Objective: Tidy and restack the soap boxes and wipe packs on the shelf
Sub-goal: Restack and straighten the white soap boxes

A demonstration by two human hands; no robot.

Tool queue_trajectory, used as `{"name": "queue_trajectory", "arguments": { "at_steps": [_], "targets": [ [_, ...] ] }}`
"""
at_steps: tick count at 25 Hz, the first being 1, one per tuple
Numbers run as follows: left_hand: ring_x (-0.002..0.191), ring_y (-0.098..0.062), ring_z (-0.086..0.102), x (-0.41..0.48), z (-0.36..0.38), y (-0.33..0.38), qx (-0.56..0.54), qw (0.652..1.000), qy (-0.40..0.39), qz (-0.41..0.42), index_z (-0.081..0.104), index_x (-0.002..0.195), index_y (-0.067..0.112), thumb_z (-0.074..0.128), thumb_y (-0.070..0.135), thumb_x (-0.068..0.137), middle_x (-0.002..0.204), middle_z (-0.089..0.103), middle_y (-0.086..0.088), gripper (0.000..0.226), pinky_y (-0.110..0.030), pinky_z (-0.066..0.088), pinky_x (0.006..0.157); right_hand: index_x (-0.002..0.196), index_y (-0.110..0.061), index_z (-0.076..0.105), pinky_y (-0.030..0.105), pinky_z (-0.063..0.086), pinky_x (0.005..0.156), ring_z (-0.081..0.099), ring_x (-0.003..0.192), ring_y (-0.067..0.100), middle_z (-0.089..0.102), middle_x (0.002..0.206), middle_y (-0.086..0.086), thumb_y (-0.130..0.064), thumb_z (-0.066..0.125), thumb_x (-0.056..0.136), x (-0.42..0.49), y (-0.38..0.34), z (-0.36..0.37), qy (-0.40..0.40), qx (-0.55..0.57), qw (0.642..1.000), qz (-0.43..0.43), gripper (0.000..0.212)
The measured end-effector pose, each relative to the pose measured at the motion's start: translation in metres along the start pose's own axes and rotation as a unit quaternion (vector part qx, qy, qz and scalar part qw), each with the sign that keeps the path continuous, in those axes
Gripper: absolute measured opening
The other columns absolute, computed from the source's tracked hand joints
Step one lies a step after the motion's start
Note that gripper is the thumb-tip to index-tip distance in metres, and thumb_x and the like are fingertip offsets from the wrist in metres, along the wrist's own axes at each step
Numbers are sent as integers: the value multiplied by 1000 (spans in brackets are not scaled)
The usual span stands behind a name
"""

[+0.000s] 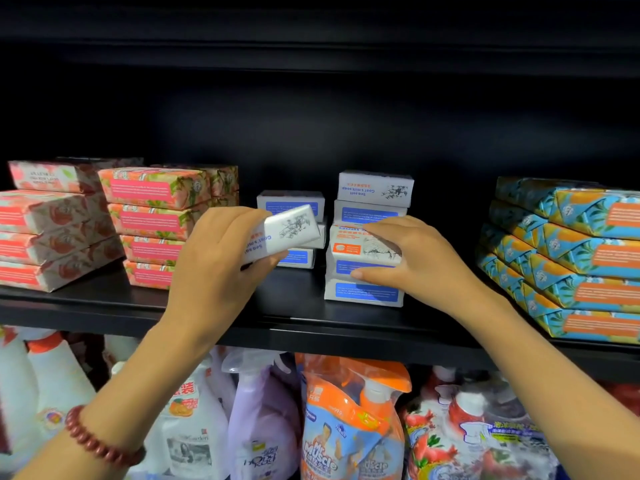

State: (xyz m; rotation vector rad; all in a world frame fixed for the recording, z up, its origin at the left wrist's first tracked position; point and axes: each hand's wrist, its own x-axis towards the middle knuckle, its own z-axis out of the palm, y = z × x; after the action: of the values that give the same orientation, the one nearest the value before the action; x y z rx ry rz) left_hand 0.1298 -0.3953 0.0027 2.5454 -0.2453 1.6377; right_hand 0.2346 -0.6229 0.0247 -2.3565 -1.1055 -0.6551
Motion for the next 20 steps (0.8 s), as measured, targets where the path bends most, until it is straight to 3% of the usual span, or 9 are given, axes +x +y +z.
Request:
{"name": "queue_trajectory", "arguments": {
  "at_steps": [5,13,20],
  "targets": [
    [93,-27,50,-7,0,7,-5,1000,-13,-3,63,107,-6,81,10,69,101,64,-19,45,-22,34,78,123,-17,59,25,36,96,45,114,11,57,121,-3,-49,67,76,2,1,7,1,-13,1000,-20,58],
    [91,-32,54,0,-4,10,4,1000,9,20,63,106,-8,74,17,76,101,64,-20,41,-20,32,81,126,-19,56,27,37,98,44,118,11,55,127,-4,-49,63,80,-3,-3,8,12,-31,999,-19,56],
    [95,-28,53,31,12,31,-29,994,25,104,64,106,-5,63,27,85,103,65,-17,38,-27,37,81,117,-15,63,12,32,93,50,112,10,60,118,-3,-45,64,78,-55,3,-17,148,14,988,33,49]
  ]
}}
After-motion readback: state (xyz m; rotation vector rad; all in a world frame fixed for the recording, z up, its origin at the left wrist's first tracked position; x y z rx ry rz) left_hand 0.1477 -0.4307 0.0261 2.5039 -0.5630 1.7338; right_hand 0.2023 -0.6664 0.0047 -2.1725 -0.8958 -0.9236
